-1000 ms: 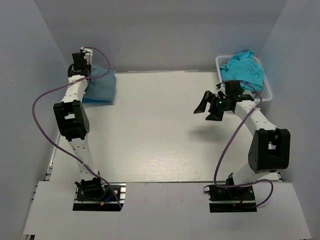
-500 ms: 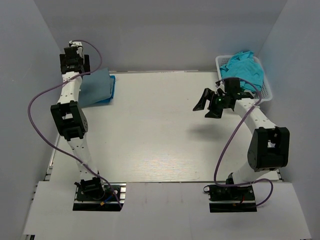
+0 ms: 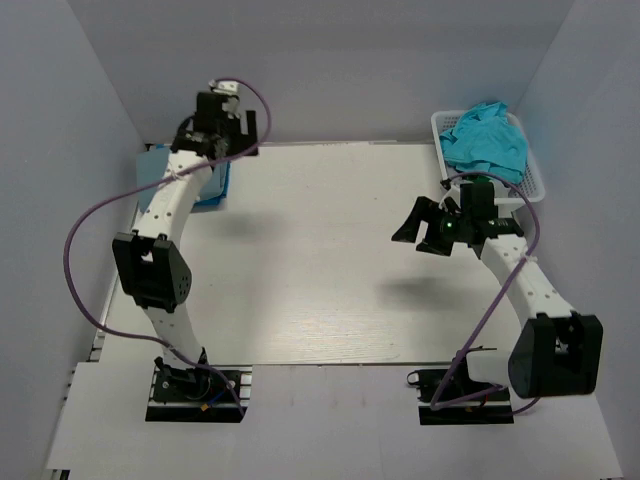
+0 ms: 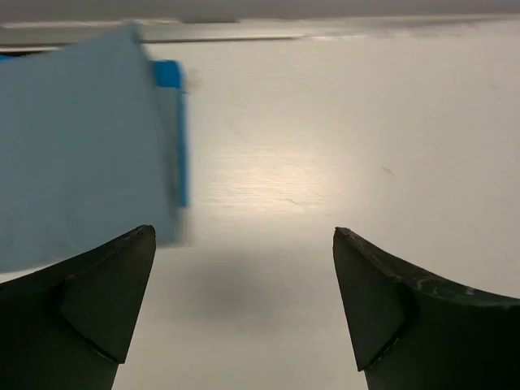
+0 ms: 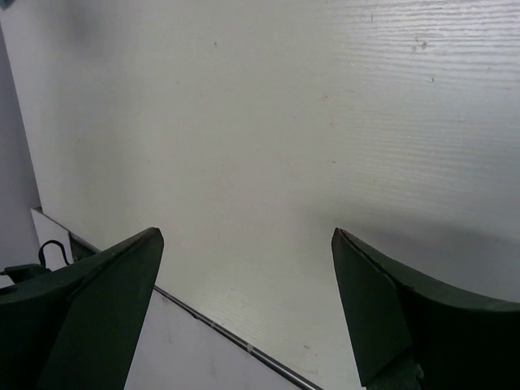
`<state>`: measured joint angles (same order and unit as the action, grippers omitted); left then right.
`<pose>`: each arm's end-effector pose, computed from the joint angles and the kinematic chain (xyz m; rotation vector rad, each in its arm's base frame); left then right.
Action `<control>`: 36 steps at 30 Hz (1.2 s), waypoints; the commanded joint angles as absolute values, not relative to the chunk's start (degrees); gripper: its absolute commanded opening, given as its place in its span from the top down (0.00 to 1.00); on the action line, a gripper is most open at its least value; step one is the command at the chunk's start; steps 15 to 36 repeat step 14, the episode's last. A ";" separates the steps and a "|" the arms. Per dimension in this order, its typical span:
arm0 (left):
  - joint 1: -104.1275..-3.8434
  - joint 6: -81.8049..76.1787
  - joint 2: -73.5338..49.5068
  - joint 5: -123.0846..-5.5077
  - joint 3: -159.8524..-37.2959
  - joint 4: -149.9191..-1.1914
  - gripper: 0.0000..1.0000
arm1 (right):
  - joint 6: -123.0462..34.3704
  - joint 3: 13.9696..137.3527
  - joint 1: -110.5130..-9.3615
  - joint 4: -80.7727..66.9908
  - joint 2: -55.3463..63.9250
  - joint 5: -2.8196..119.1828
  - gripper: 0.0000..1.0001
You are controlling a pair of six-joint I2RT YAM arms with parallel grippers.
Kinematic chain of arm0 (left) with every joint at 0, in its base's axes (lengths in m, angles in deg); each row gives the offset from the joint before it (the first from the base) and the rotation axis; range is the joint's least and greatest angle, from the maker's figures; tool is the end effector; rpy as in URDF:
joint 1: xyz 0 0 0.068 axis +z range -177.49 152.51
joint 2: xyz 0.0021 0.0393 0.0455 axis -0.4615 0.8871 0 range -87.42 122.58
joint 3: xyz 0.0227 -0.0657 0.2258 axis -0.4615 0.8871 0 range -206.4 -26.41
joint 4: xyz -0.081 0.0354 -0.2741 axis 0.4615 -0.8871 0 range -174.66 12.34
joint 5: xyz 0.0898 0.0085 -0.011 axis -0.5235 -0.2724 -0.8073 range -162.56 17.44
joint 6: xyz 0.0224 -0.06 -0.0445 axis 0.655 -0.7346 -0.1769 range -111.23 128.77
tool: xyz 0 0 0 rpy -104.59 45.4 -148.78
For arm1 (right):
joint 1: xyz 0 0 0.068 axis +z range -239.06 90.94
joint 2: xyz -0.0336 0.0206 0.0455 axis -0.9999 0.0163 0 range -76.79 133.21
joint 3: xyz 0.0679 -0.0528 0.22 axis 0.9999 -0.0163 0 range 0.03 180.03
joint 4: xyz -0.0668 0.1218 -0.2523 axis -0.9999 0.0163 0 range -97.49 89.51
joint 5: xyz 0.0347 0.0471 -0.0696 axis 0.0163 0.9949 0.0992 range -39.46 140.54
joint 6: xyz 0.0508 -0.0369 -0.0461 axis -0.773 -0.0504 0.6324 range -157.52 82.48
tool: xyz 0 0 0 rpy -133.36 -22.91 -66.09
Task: Fold and stack the t-shirts
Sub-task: Put the neatly folded tshirt into the corner of the board with the left arm
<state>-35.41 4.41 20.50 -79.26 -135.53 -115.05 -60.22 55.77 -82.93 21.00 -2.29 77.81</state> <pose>0.4710 -0.0577 0.3114 0.0030 2.1974 0.0086 0.3229 0.0654 0.2025 0.1210 2.4240 0.8032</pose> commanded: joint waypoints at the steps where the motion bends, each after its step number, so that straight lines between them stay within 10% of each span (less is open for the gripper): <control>1: -40.22 -2.90 13.06 -83.02 -127.00 -119.32 0.00 | -58.18 53.30 -83.00 21.51 -8.49 75.07 0.10; 10: -53.66 -19.09 -14.63 -80.55 -94.19 -112.37 0.00 | -56.95 44.77 -83.09 18.62 -23.87 70.23 0.10; 36: -56.58 -20.41 -14.65 -85.56 -94.17 -116.85 0.00 | -56.33 43.18 -83.09 17.30 -27.39 69.09 0.10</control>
